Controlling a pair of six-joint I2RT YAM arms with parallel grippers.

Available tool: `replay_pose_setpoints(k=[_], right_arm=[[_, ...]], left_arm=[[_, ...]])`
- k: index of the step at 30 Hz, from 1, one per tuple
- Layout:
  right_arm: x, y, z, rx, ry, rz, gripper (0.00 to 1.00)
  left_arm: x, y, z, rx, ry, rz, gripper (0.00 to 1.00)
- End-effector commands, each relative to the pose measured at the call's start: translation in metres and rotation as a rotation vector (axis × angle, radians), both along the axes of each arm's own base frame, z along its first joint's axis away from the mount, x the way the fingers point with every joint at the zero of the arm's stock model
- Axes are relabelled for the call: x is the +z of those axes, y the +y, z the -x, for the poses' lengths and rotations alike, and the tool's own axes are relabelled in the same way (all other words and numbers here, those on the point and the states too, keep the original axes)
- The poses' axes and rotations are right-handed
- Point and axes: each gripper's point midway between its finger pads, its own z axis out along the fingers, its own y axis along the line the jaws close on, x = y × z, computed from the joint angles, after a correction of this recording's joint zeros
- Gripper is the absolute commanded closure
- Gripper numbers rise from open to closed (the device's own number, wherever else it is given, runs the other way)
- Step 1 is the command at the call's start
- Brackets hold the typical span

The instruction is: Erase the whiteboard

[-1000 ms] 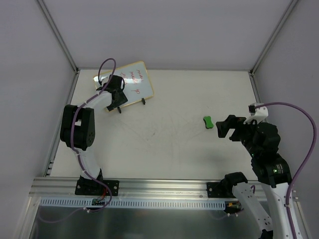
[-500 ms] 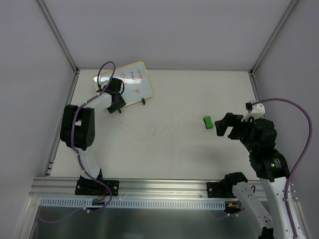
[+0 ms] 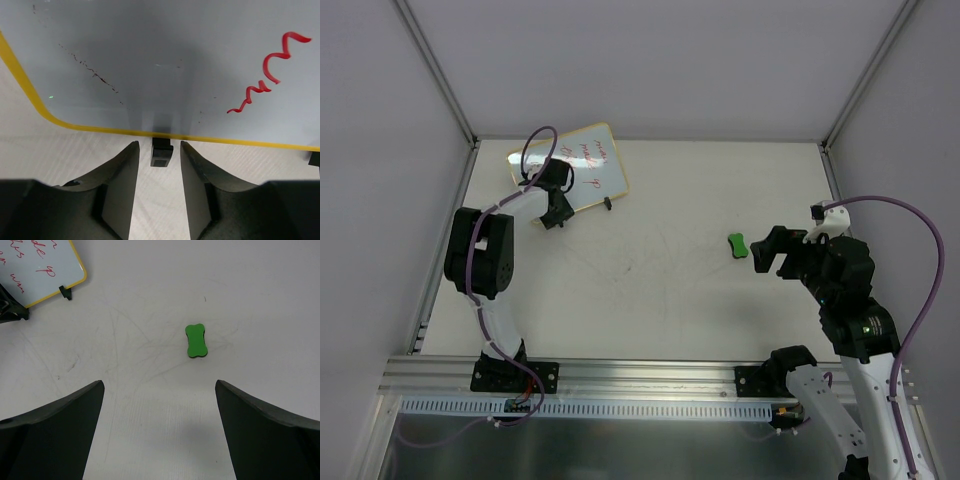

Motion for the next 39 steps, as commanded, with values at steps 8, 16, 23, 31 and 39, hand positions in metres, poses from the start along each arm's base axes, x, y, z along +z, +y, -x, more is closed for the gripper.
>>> replay_pose_setpoints(k=[8, 16, 23, 31, 39], right_arm=[[0.016, 0.002, -0.002, 0.018, -0.070, 0.005, 0.01], [0.007, 0.001, -0.003, 0.019, -0.049, 0.016, 0.01], [0.000, 0.000, -0.004, 0.015, -0.035, 0.028, 0.01], [-0.015, -0.007, -0.005, -0.040, -0.002, 0.025, 0.01], [-0.043, -0.013, -0.005, -0.095, 0.062, 0.021, 0.01]], left_arm=[[0.001, 0.002, -0.009, -0.016, 0.005, -0.035, 0.79], [0.000, -0.013, 0.002, -0.095, 0.025, -0.024, 1.00], [0.004, -0.057, 0.025, -0.213, 0.030, 0.017, 1.00], [0.002, -0.108, 0.081, -0.287, 0.049, 0.065, 1.00], [-0.006, -0.151, 0.140, -0.354, 0.068, 0.082, 1.00]])
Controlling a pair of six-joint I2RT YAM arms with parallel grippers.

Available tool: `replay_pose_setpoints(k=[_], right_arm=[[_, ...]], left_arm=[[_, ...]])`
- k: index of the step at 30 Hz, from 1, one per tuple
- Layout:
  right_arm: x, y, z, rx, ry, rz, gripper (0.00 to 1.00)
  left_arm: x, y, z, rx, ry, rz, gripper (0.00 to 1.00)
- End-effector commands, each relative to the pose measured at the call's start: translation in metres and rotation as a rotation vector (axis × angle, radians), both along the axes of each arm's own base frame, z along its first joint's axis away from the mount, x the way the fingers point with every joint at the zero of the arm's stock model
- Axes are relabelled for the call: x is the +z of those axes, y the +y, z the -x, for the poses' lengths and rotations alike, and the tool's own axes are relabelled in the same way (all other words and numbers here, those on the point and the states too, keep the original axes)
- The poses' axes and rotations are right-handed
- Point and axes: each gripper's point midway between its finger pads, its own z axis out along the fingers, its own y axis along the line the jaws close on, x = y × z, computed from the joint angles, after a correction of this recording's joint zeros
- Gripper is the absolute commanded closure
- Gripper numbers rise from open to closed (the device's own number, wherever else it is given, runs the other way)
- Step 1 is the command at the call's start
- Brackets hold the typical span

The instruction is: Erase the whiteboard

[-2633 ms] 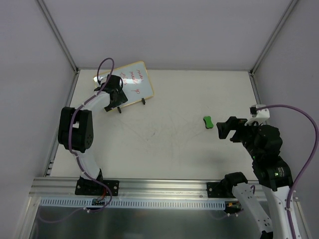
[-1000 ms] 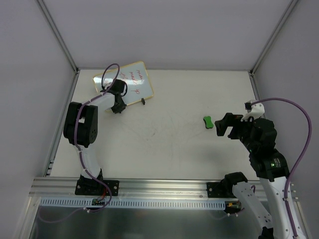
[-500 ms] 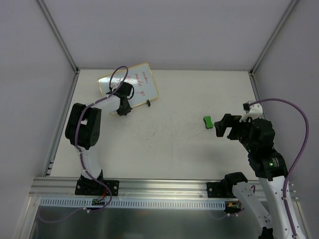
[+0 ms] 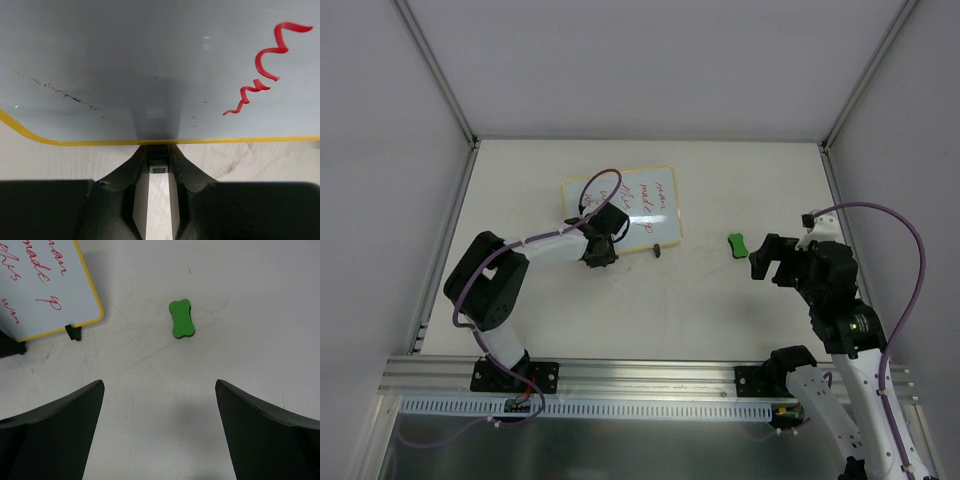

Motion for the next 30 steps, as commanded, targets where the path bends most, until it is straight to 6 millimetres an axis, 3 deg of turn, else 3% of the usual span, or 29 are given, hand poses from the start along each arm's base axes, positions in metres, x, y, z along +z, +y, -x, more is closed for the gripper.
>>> replay_pose_setpoints(k=[1, 6, 13, 20, 21, 28, 30], right_arm=[[-0.007, -0.007, -0.005, -0.060, -0.002, 0.005, 0.01], [-0.027, -0.006, -0.010, -0.100, 0.100, -0.019, 0.01], [-0.062, -0.015, -0.038, -0.201, 0.274, 0.064, 0.01], [-0.090, -0.008, -0.086, -0.204, 0.339, 0.113, 0.18], [-0.103, -0.007, -0.091, -0.202, 0.384, 0.126, 0.19], [-0.130, 0.001, -0.126, -0.153, 0.460, 0.175, 0.22], [-0.129, 0.005, -0.135, -0.143, 0.461, 0.165, 0.23]], left_arm=[[0.005, -0.023, 0.030, -0.008, 0.021, 0.070, 1.00], [0.003, -0.038, 0.056, -0.037, 0.022, 0.075, 1.00], [-0.007, -0.048, 0.086, -0.082, 0.054, 0.060, 1.00], [-0.005, -0.047, 0.095, -0.094, 0.053, 0.062, 1.00], [-0.002, -0.048, 0.096, -0.096, 0.048, 0.068, 1.00], [0.002, -0.050, 0.101, -0.101, 0.050, 0.086, 1.00], [0.001, -0.049, 0.102, -0.104, 0.053, 0.083, 0.97]])
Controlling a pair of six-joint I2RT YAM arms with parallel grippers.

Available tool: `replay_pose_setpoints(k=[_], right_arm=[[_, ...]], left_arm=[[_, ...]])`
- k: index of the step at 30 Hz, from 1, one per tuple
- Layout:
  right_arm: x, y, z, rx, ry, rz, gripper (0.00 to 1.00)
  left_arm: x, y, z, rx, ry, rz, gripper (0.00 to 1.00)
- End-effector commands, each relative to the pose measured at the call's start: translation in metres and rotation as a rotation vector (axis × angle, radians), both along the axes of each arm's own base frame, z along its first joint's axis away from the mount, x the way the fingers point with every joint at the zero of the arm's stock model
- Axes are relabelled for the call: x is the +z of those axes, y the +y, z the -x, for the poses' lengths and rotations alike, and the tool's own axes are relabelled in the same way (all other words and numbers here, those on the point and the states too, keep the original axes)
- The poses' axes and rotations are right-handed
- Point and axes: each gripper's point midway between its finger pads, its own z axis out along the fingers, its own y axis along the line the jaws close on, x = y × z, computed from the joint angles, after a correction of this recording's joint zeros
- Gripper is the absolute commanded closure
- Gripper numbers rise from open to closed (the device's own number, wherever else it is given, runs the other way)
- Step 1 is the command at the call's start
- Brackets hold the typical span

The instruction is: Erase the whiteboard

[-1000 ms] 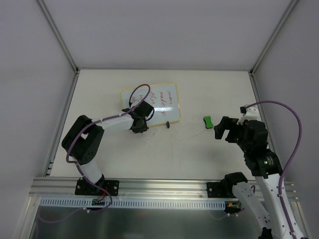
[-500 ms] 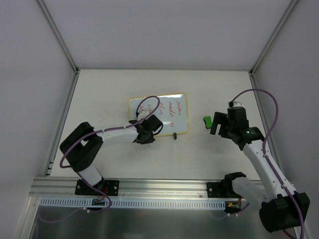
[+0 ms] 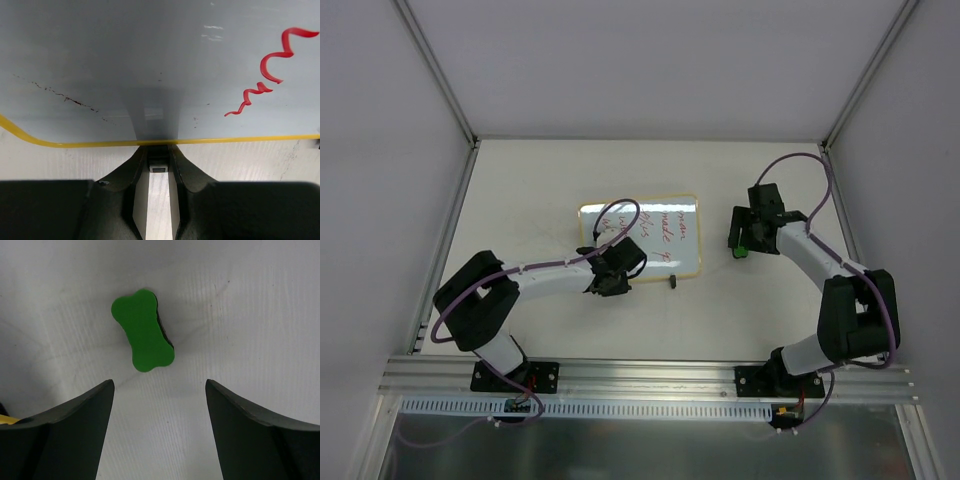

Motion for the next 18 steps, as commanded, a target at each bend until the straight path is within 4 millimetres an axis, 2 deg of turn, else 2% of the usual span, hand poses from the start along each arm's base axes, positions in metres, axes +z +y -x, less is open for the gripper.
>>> replay_pose_setpoints(k=[1, 2, 3, 6, 11, 14, 18], right_arm=[[0.015, 0.006, -0.031, 0.016, -0.070, -0.014, 0.22], [0.011, 0.008, -0.036, 0.017, -0.055, -0.016, 0.23], [0.007, 0.011, -0.037, 0.017, -0.043, -0.030, 0.23], [-0.002, 0.015, -0.042, 0.010, -0.017, -0.041, 0.23], [-0.015, 0.014, -0.046, -0.008, 0.016, -0.032, 0.24], [-0.022, 0.014, -0.047, -0.016, 0.034, -0.031, 0.26], [-0.030, 0.014, -0.049, -0.017, 0.054, -0.025, 0.27]], left_arm=[[0.004, -0.006, 0.018, -0.015, 0.051, 0.040, 0.92], [0.004, -0.007, 0.018, -0.015, 0.052, 0.040, 0.86], [0.003, -0.007, 0.018, -0.019, 0.056, 0.040, 0.72], [0.005, -0.008, 0.019, -0.024, 0.054, 0.042, 0.67], [0.013, -0.011, 0.020, -0.032, 0.051, 0.070, 0.47], [0.023, -0.015, 0.020, -0.043, 0.037, 0.095, 0.34], [0.052, -0.018, 0.013, -0.093, -0.029, 0.126, 0.22]])
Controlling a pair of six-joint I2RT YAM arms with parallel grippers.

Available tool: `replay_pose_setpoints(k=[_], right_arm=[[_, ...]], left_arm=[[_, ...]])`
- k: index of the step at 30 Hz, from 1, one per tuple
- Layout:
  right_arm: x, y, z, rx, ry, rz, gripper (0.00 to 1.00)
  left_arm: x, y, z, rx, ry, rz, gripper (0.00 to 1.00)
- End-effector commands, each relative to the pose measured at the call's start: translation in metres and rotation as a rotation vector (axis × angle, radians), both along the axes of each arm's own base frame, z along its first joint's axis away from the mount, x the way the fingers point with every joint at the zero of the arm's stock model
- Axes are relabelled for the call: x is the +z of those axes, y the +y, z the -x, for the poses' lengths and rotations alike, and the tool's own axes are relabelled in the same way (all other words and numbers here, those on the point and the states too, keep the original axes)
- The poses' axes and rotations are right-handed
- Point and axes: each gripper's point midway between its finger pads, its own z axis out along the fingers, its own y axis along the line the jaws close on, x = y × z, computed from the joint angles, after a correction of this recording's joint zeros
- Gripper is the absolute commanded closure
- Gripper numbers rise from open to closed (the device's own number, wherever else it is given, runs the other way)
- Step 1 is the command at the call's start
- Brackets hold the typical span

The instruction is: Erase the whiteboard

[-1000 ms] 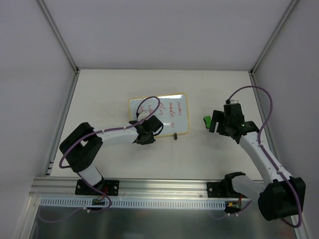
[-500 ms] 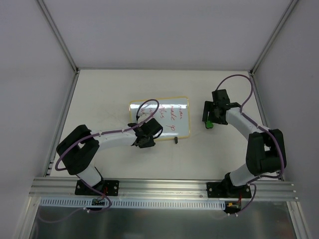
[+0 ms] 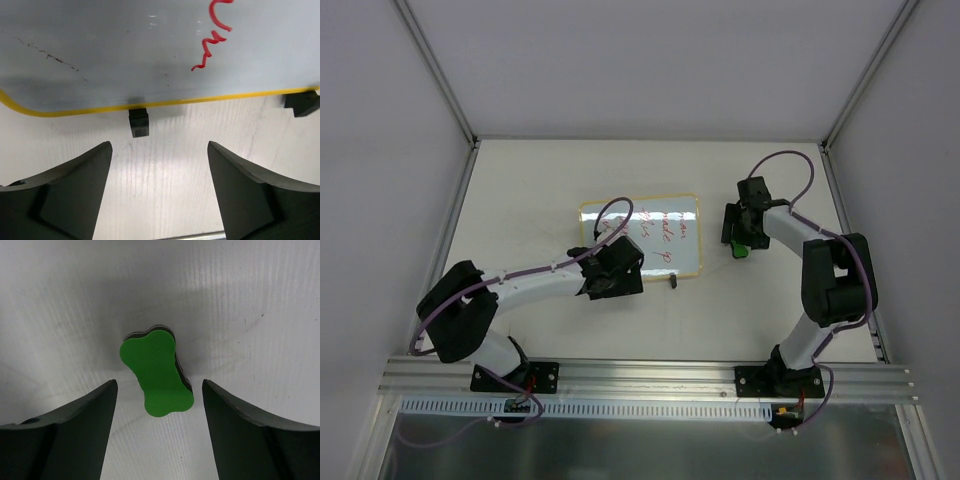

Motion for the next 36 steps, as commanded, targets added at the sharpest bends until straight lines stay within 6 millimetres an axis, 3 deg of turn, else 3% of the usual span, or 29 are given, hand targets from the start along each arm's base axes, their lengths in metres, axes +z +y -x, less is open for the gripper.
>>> replay_pose_setpoints(k=[1, 7, 12, 21, 25, 29, 36], right_arm=[[0.007, 0.002, -0.016, -0.022, -0.036, -0.009, 0.28], [0.001, -0.001, -0.015, -0.016, -0.020, 0.006, 0.34], [-0.001, 0.002, -0.017, -0.006, -0.015, -0.002, 0.39], [-0.004, 0.003, -0.014, 0.000, -0.004, -0.005, 0.46], [-0.003, 0.001, -0.013, -0.003, -0.005, 0.000, 0.50], [-0.001, 0.001, -0.017, -0.006, -0.019, 0.007, 0.54], [0.001, 0.002, -0.022, -0.002, -0.031, 0.003, 0.53]], left_arm=[[0.040, -0.007, -0.006, -0.053, -0.075, 0.046, 0.20], [0.094, -0.004, -0.022, -0.136, -0.221, 0.070, 0.11], [0.120, 0.022, -0.039, -0.092, -0.266, 0.121, 0.10], [0.134, 0.097, -0.070, 0.042, -0.330, 0.097, 0.10], [0.139, 0.121, -0.076, 0.074, -0.361, 0.076, 0.10], [0.137, 0.134, -0.079, 0.074, -0.366, 0.065, 0.11], [0.126, 0.135, -0.083, 0.029, -0.387, 0.151, 0.15]])
